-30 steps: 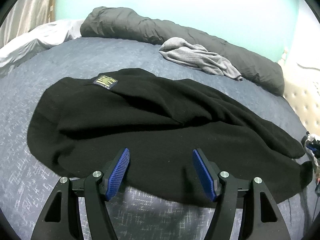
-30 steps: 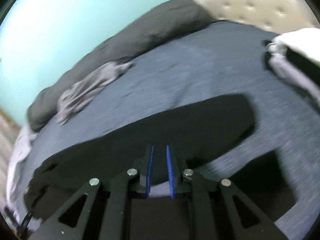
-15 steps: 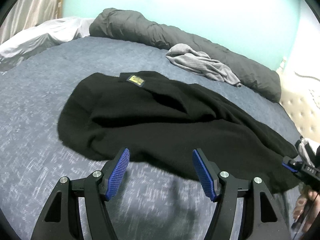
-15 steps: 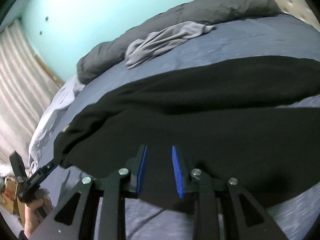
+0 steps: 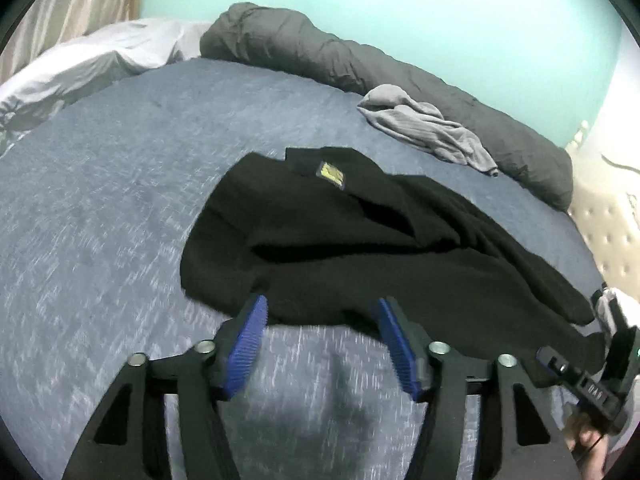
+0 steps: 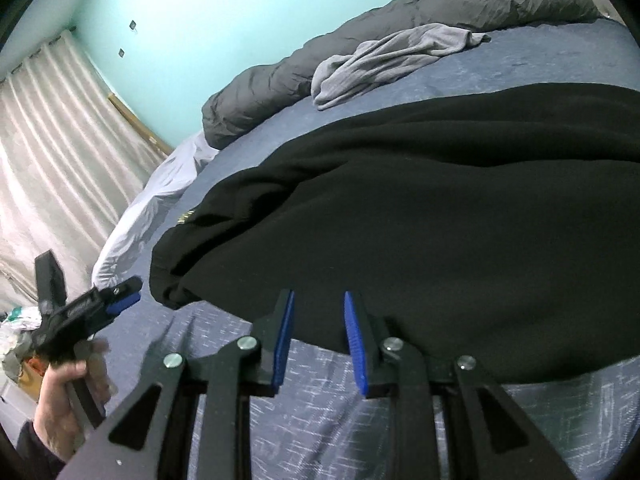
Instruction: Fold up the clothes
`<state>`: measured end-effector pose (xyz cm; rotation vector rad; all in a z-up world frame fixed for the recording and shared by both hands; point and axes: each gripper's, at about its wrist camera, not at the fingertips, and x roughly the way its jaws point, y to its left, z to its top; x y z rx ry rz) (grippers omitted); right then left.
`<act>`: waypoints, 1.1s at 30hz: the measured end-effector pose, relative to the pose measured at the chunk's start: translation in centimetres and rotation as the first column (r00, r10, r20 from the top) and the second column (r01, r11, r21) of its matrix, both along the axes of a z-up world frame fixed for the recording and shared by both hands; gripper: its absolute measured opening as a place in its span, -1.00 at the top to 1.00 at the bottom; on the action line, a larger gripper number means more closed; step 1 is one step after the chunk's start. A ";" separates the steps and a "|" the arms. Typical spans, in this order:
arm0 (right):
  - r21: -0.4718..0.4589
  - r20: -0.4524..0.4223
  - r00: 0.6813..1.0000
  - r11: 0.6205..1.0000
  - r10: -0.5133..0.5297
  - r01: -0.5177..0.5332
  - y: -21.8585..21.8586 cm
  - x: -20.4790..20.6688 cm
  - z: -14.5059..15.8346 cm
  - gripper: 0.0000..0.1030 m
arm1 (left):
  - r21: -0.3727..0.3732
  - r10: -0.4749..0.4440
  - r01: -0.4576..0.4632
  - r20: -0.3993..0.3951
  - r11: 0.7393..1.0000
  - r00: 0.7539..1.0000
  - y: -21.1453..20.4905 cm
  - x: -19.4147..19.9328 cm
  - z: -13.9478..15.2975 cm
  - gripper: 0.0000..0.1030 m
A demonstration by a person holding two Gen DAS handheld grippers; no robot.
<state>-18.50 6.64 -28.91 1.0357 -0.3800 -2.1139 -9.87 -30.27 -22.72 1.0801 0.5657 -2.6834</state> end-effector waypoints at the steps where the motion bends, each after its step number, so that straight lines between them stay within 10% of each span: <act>1: -0.007 0.000 1.000 1.000 -0.002 0.002 0.1 -0.1 0.1 0.51 | -0.016 -0.001 0.001 0.010 1.000 1.000 -0.3 -0.4 0.2 -0.13; 14: -0.065 0.010 0.998 0.996 -0.059 0.059 1.5 -2.1 0.2 0.51 | -0.079 -0.072 0.077 0.063 0.994 0.995 -4.5 -8.9 3.3 0.50; 33: -0.076 0.031 0.994 0.992 -0.100 0.103 2.3 -3.1 -0.4 0.51 | 0.140 -0.116 0.088 0.204 0.986 0.972 -9.0 -20.0 -0.9 0.54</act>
